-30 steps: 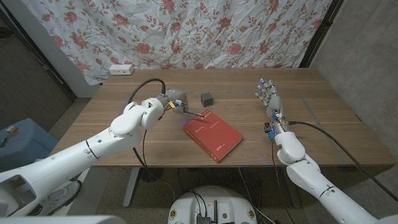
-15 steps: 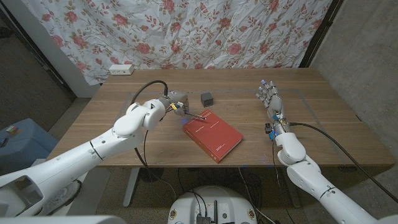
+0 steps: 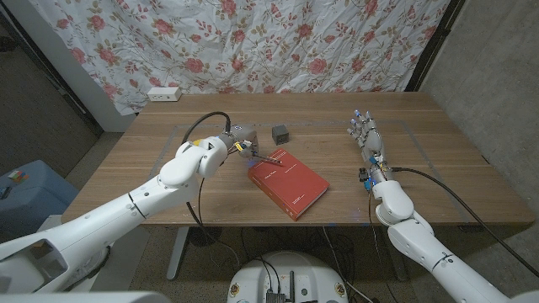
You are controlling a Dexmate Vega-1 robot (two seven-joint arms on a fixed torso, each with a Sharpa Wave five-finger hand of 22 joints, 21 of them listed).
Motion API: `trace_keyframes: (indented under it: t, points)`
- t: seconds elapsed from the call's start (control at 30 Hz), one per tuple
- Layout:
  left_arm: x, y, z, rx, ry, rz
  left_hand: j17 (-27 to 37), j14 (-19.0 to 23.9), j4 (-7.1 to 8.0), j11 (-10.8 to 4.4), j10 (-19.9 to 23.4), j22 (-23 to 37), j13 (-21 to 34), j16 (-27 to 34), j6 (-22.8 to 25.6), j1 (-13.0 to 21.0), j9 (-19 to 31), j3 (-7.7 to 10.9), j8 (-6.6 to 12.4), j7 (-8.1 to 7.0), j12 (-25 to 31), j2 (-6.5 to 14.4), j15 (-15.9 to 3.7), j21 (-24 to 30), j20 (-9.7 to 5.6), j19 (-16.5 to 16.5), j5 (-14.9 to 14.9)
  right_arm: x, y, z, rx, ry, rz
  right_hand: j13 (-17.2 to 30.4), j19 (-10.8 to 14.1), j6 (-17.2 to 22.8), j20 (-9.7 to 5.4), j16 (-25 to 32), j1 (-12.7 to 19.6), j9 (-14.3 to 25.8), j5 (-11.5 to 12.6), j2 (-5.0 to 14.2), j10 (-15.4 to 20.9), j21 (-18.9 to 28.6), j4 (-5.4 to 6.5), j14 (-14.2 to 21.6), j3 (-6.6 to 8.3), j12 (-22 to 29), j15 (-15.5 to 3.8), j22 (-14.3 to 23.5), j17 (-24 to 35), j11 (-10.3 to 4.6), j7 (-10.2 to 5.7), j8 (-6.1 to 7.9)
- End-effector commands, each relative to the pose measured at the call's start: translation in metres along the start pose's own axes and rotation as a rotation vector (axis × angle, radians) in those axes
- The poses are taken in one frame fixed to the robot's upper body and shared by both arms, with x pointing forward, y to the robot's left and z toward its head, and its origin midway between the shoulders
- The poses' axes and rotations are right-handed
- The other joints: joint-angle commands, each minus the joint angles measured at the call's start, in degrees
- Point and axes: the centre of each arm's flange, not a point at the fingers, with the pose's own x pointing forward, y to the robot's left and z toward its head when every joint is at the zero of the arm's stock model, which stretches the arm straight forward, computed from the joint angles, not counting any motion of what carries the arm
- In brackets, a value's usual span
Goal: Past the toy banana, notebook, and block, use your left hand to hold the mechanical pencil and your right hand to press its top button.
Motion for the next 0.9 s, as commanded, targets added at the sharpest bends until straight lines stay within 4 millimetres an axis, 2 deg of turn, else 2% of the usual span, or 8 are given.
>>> trace_keyframes:
  t: [0.03, 0.13, 0.4, 0.47, 0.9]
  points:
    - [0.0056, -0.0007, 0.0035, 0.002, -0.003, -0.003, -0.03, -0.37, -0.05, -0.15, -0.51, 0.02, 0.09, 0.07, -0.58, -0.36, 0.31, -0.36, 0.14, 0.08, 0.01, -0.03, -9.3, 0.22, -3.35, -0.02, 0.43, 0.0027, -0.0011, -0.0036, 0.027, 0.022, 0.012, 0.04, 0.41, -0.1, -0.02, -0.2, -0.01, 0.14, 0.37, -0.15, 0.39, -0.19, -0.09, 0.03, 0.47, -0.28, -0.08, 0.11, 0.03, 0.03, 0.85, -0.12]
    - [0.0058, -0.0007, 0.0032, 0.003, -0.009, -0.008, -0.02, -0.38, -0.03, -0.13, -0.92, 0.01, 0.08, 0.1, -1.1, -0.51, 0.35, -0.44, 0.01, 0.19, -0.05, -0.08, -9.29, 0.24, -3.39, -0.01, 0.43, 0.0028, -0.0018, -0.0042, 0.027, 0.023, 0.007, 0.04, 0.54, -0.49, -0.14, -0.16, -0.02, 0.14, 0.35, -0.19, 0.22, -0.15, -0.09, 0.17, 0.47, -0.37, -0.61, 0.11, 0.03, -0.14, 1.49, -0.25]
    - [0.0052, -0.0003, 0.0033, 0.018, -0.003, -0.009, -0.05, -0.69, -0.02, -0.09, -2.99, -0.06, 0.03, 0.07, -2.63, -0.98, 0.46, -0.67, -0.23, 0.29, -0.32, -0.3, -9.23, 0.02, -3.52, -0.97, 0.49, 0.0014, -0.0035, -0.0055, 0.027, 0.028, 0.001, 0.04, 0.67, -0.52, -0.34, -0.18, 0.05, 0.14, 0.35, -0.15, 0.19, -0.12, -0.13, 0.25, 0.56, -0.4, -0.76, 0.11, -0.01, -0.31, 1.58, -0.21]
    - [0.0049, 0.0002, 0.003, 0.017, -0.001, -0.01, -0.06, -0.79, 0.04, -0.09, -3.58, -0.08, 0.01, 0.06, -3.06, -1.32, 0.47, -0.88, -0.29, -0.15, -0.34, -0.56, -9.13, 0.04, -3.45, -1.04, 0.46, 0.0012, -0.0038, -0.0058, 0.028, 0.028, -0.001, 0.04, 0.69, -0.33, -0.35, -0.17, 0.06, 0.14, 0.35, -0.13, 0.19, -0.12, -0.13, 0.3, 0.58, -0.4, -0.76, 0.11, -0.02, -0.31, 1.61, -0.12]
    - [0.0042, 0.0039, 0.0005, 0.058, 0.011, -0.015, 0.01, -0.92, 0.05, 0.03, -7.48, -0.11, -0.09, 0.27, -7.08, -3.22, 0.01, -2.3, -1.23, -0.27, -0.39, -3.14, -8.88, 0.04, -3.2, -1.82, 0.44, 0.001, -0.0043, -0.0075, 0.035, 0.027, -0.009, 0.05, 0.91, 0.24, -0.36, -0.12, 0.12, 0.14, 0.34, -0.05, 0.57, -0.08, -0.15, 0.64, 0.71, -0.29, -0.55, 0.1, -0.06, -0.11, 1.4, 0.1]
